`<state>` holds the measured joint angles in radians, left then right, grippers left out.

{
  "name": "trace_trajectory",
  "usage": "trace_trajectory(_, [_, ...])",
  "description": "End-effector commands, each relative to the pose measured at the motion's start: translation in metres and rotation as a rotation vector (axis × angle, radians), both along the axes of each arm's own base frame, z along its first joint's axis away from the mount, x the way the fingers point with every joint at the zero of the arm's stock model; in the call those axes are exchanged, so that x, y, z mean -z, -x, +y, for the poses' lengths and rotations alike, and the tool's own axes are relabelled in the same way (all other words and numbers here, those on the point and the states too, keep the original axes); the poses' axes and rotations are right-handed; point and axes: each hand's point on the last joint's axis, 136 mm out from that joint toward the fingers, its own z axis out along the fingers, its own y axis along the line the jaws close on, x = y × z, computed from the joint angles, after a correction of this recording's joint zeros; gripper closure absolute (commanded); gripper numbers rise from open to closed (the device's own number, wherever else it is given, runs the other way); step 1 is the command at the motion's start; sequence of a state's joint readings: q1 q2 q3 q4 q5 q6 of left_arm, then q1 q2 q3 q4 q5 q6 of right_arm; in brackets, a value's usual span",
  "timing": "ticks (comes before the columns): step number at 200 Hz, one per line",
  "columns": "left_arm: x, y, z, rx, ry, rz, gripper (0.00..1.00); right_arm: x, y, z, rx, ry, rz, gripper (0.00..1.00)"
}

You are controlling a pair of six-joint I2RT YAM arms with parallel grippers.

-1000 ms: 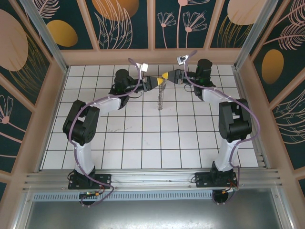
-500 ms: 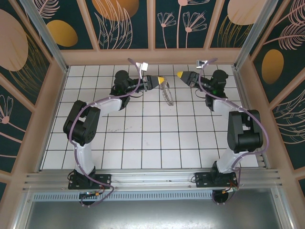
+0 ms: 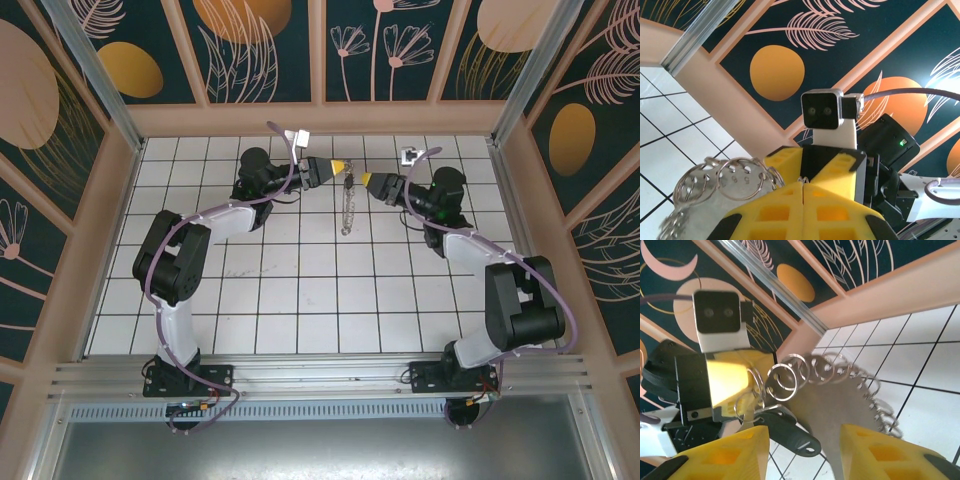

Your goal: Put the keys on the keyring

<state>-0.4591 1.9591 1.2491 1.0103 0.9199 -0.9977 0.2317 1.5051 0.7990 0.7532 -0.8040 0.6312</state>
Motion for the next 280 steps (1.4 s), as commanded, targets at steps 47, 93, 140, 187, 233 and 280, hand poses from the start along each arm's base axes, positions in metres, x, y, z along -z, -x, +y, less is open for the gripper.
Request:
trace_trajectory(47, [-0.035, 0.010, 0.003, 0.021, 0.057, -0.100, 1.00, -0.015, 0.007, 0.037, -0.089, 0.051, -0.101, 0.58])
trace_trajectory(93, [-0.036, 0.010, 0.003, 0.023, 0.057, -0.102, 1.00, -0.008, 0.009, 0.045, -0.118, 0.060, -0.087, 0.68])
trace_trajectory(140, [-0.039, 0.010, 0.003, 0.019, 0.060, -0.102, 1.00, -0.002, 0.016, 0.044, -0.129, 0.063, -0.074, 0.90])
trace_trajectory(187, [-0.040, 0.011, 0.003, 0.018, 0.062, -0.104, 1.00, -0.002, 0.021, 0.047, -0.146, 0.064, -0.075, 0.94])
trace_trajectory(233, [-0.039, 0.010, 0.004, 0.015, 0.060, -0.106, 1.00, -0.012, 0.027, 0.038, -0.146, 0.061, -0.090, 0.85])
trace_trajectory(280, [-0.041, 0.011, 0.004, 0.016, 0.065, -0.108, 1.00, -0.041, 0.024, 0.005, -0.028, -0.019, -0.091, 0.68])
